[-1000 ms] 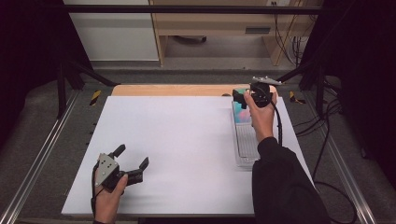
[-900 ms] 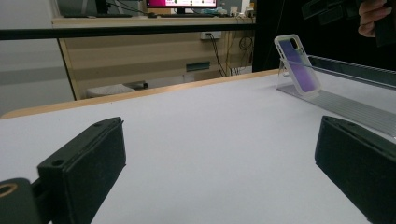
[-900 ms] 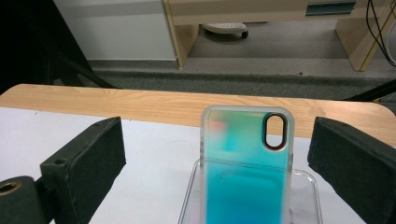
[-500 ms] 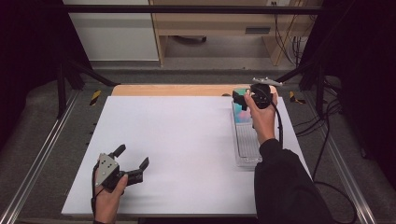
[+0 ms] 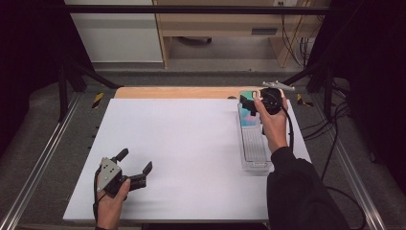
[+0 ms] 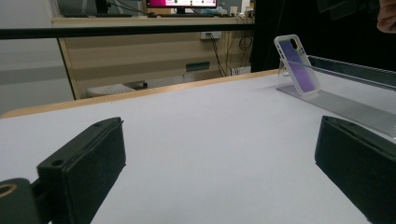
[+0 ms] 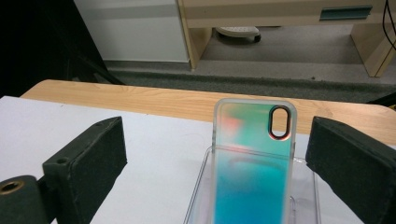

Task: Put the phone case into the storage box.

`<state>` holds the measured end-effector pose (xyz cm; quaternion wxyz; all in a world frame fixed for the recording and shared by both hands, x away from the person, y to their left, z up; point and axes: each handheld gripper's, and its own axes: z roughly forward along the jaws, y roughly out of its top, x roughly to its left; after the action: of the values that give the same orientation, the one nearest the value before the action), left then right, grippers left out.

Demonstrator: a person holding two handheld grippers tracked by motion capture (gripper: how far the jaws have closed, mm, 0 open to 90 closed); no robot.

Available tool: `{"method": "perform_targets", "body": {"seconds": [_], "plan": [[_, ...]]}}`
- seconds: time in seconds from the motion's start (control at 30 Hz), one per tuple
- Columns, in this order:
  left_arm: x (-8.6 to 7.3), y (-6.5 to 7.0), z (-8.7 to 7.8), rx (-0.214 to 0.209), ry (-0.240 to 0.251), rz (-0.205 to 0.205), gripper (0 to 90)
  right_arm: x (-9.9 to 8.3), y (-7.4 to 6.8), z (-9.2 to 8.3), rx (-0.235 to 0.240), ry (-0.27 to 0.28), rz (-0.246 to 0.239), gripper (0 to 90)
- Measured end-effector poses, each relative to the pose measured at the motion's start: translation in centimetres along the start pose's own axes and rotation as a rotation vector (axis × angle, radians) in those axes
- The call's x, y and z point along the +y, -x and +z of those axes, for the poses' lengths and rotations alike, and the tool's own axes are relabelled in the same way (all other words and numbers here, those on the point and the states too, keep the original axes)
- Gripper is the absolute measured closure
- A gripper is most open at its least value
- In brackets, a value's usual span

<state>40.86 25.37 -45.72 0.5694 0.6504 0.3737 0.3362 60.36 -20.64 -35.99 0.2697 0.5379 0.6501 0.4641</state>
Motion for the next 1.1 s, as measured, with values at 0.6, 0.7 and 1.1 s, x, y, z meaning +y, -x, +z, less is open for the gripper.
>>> {"method": "perform_targets", "body": {"seconds": [0.6, 0.7, 1.1], "plan": [[0.0, -0.2, -0.3, 0.009, 0.0, -0.005, 1.2, -0.6, 0.2, -4.3, 0.051, 0.036, -0.029, 4.7], [0.0, -0.3, -0.4, 0.013, 0.0, -0.005, 1.2, -0.7, 0.4, -5.1, 0.061, 0.046, -0.032, 4.8], [0.1, -0.4, -0.9, 0.019, -0.003, -0.002, 1.2, -1.3, 1.2, -7.8, 0.09, 0.091, -0.04, 5.9]]}}
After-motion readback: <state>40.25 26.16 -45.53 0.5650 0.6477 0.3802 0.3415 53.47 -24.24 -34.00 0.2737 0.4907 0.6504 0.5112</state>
